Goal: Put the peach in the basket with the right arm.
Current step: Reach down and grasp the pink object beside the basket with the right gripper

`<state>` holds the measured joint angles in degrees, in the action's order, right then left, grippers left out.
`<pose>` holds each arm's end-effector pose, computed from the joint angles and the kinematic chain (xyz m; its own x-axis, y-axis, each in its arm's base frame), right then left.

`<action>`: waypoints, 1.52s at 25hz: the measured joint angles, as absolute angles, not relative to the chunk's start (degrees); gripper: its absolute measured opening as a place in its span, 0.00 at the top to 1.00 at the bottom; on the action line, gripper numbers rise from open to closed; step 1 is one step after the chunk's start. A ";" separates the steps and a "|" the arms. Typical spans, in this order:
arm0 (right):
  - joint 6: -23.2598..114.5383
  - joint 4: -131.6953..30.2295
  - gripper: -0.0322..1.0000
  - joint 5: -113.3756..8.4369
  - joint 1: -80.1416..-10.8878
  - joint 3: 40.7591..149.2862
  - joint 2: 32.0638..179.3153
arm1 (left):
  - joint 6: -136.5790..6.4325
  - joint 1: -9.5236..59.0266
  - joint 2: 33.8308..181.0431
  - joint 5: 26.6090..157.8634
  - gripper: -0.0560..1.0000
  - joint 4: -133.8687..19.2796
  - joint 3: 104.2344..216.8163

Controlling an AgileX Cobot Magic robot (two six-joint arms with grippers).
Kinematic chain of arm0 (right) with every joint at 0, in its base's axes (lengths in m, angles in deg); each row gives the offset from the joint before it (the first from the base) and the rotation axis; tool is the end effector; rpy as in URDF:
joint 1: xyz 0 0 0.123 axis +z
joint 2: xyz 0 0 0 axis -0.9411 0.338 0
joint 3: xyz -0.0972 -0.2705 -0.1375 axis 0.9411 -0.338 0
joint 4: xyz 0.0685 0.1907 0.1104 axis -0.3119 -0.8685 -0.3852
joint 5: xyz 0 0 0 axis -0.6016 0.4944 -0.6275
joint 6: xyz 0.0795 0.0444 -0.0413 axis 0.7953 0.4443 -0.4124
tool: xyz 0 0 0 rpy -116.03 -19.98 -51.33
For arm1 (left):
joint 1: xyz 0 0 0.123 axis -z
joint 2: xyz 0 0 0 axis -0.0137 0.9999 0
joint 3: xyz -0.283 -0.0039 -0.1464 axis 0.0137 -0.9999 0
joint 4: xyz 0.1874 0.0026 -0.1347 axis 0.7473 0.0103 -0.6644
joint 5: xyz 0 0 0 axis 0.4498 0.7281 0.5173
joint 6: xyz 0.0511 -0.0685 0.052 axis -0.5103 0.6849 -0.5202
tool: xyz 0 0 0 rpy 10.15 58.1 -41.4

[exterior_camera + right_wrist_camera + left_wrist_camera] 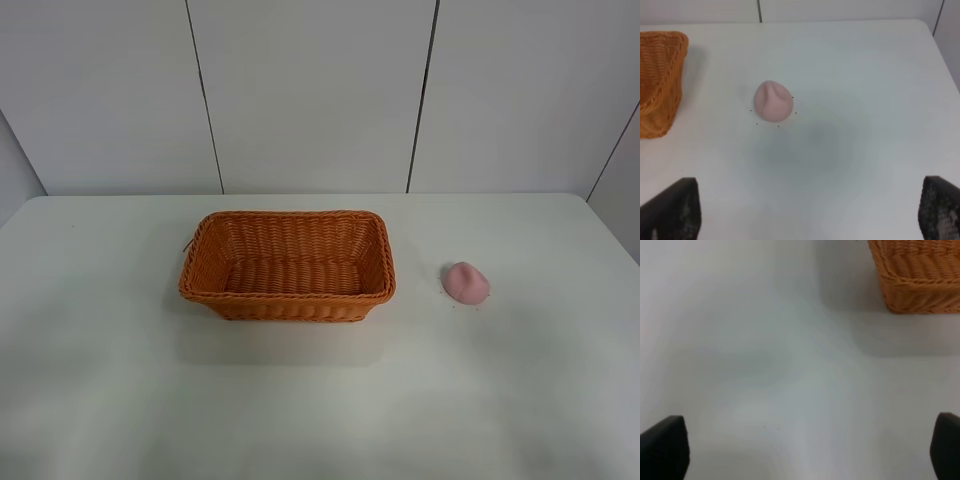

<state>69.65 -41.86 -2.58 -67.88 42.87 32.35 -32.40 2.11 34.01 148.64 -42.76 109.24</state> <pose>-0.0473 -0.0033 0.2625 -0.4362 -0.0067 -0.8998 -0.0231 0.9997 0.0038 -0.0491 0.0027 0.2619 -0.4484 0.0433 -0.8928 0.0239 0.9990 0.0365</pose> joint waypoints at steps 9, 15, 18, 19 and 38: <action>69.65 -41.86 0.32 -2.58 -67.88 42.87 32.35 | -32.40 2.11 34.01 148.64 0.01 -42.76 109.24; 69.65 -41.75 0.32 -2.58 -67.88 42.87 34.31 | -32.40 2.11 34.01 148.64 0.01 -42.76 109.24; 69.65 -41.68 0.32 -2.58 -67.88 43.76 42.20 | -32.40 2.11 34.01 148.64 0.01 -42.76 109.24; 69.65 -41.75 0.32 -2.58 -67.88 44.34 45.98 | -32.40 2.11 34.01 148.64 0.01 -42.76 109.24; 69.65 -43.91 0.32 -6.59 -67.88 79.12 122.71 | -32.40 2.11 34.01 148.64 0.01 -42.76 109.24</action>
<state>69.65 -43.91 -6.59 -67.88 79.12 122.71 -32.40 2.11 34.01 148.64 -42.76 109.24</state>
